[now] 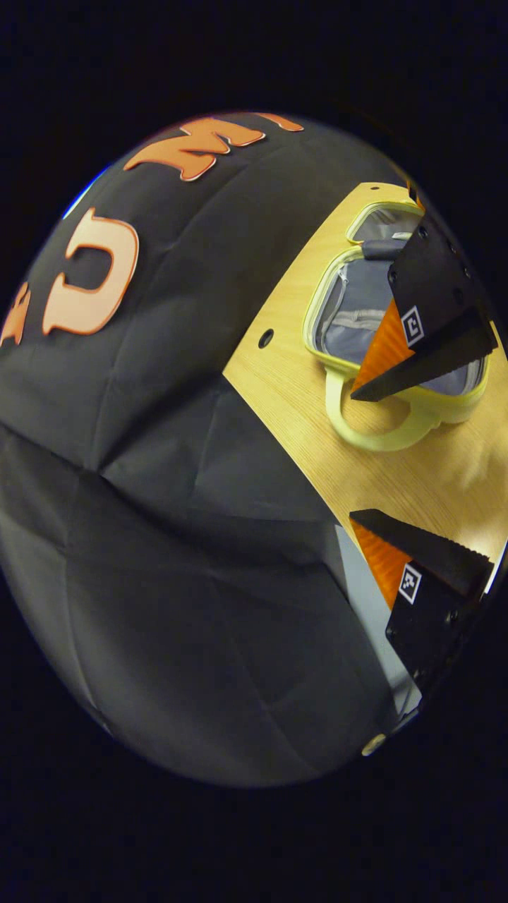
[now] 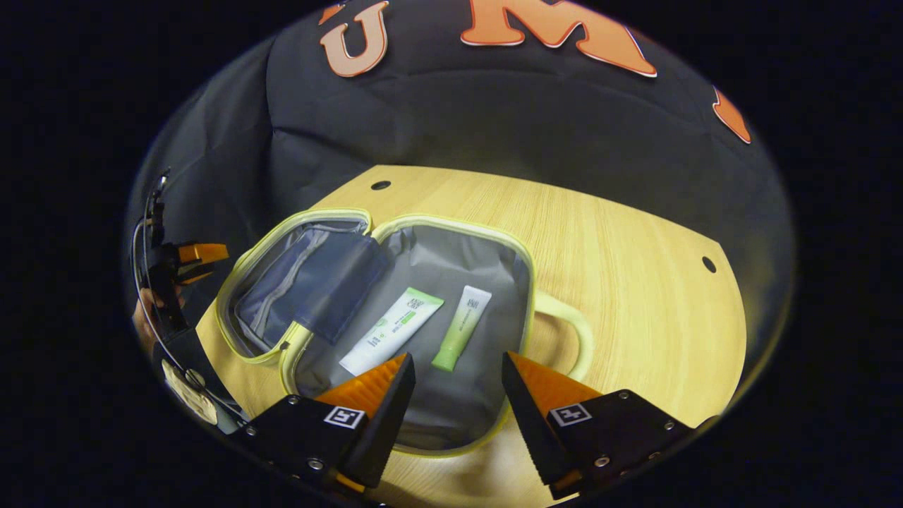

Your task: First open the suitcase, pack the skin care products into it, and then close the suitcase.

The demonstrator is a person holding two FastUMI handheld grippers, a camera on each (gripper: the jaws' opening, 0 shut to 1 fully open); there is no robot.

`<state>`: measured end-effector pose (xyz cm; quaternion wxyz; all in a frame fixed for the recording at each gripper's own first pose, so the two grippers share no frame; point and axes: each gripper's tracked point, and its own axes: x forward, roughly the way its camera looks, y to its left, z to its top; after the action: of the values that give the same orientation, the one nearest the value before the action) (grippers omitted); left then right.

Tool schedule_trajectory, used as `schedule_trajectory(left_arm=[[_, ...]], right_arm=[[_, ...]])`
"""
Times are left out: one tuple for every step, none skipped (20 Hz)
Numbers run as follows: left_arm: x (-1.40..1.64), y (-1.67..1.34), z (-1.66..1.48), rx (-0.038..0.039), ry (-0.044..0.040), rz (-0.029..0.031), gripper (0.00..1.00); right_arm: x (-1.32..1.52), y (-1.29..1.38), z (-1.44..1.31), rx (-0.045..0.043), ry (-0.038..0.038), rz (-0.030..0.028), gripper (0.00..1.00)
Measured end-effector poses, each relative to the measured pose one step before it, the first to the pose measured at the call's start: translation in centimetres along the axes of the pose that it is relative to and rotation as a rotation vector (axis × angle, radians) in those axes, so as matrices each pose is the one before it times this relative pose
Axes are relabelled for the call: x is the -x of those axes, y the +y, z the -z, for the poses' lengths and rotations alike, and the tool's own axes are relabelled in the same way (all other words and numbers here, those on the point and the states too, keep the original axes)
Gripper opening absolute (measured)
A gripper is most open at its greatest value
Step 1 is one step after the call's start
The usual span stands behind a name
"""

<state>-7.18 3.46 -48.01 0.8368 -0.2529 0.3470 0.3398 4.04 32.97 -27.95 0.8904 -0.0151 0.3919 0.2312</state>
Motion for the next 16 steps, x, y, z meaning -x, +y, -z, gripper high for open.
schedule_trajectory(left_arm=[[-0.815,-0.068,0.726,0.00704,0.02977,0.00894,0.95],[-0.688,-0.009,0.620,-0.00249,0.03047,0.01339,0.96],[-0.727,-0.379,0.807,-0.00847,0.03259,0.01436,0.95],[-0.660,0.032,0.356,-0.01470,0.03348,0.00390,0.90],[-0.793,-0.188,0.276,-0.01838,0.02191,0.01044,0.88],[-0.730,-0.019,-0.203,-0.02022,0.00534,0.00373,0.88],[-1.159,-0.324,0.215,-0.01839,0.01402,0.00425,0.78],[-0.857,-0.402,0.494,-0.01913,0.02929,0.00692,0.68],[-0.647,0.002,0.571,-0.02201,0.02892,-0.00010,0.59],[-0.791,-0.446,-0.186,-0.01154,0.01312,0.02739,0.43],[-0.126,-0.525,-0.391,-0.01677,0.00337,0.02306,0.43],[-0.199,-0.005,0.031,-0.00961,0.01510,0.01392,0.22],[-0.158,-0.046,-0.063,-0.01346,0.00880,0.01066,0.24],[0.211,0.265,-0.466,0.01117,-0.01767,-0.00049,0.20],[-0.093,-0.430,-0.118,0.00510,0.00289,0.00844,0.15],[0.674,-0.120,-0.158,0.00466,-0.01740,0.00886,0.14]], right_arm=[[0.626,-0.261,-0.569,0.00297,-0.02256,0.00820,0.82],[0.649,-0.351,-0.477,0.00142,-0.02347,0.00836,0.83],[0.649,-0.305,-0.519,0.00127,-0.02123,0.00788,0.83],[0.606,-0.297,-0.473,0.00215,-0.02477,0.00968,0.86],[0.677,-0.442,-0.625,0.00441,-0.02728,0.01375,0.86],[0.670,-0.576,-0.536,0.00481,-0.02744,0.01922,0.87],[0.648,-0.601,-0.601,0.00267,-0.02647,0.01696,0.87],[0.884,-0.578,-0.540,-0.00127,-0.02154,0.01820,0.87],[0.709,-0.478,-0.586,-0.00343,-0.02145,0.01313,0.87],[0.656,-0.752,-0.495,-0.00308,-0.02177,0.02042,0.88],[0.751,-0.727,-0.547,-0.00328,-0.01794,0.01931,0.88],[0.909,-0.791,-0.587,-0.00432,-0.02077,0.02215,0.88],[0.814,-0.862,-0.812,-0.00963,-0.02073,0.01915,0.88],[0.811,-0.702,-0.598,-0.00705,-0.01959,0.01984,0.88],[0.564,-1.037,-0.761,-0.00338,-0.02292,0.02412,0.88],[0.499,-0.992,-0.579,-0.00011,-0.01968,0.02385,0.88]])
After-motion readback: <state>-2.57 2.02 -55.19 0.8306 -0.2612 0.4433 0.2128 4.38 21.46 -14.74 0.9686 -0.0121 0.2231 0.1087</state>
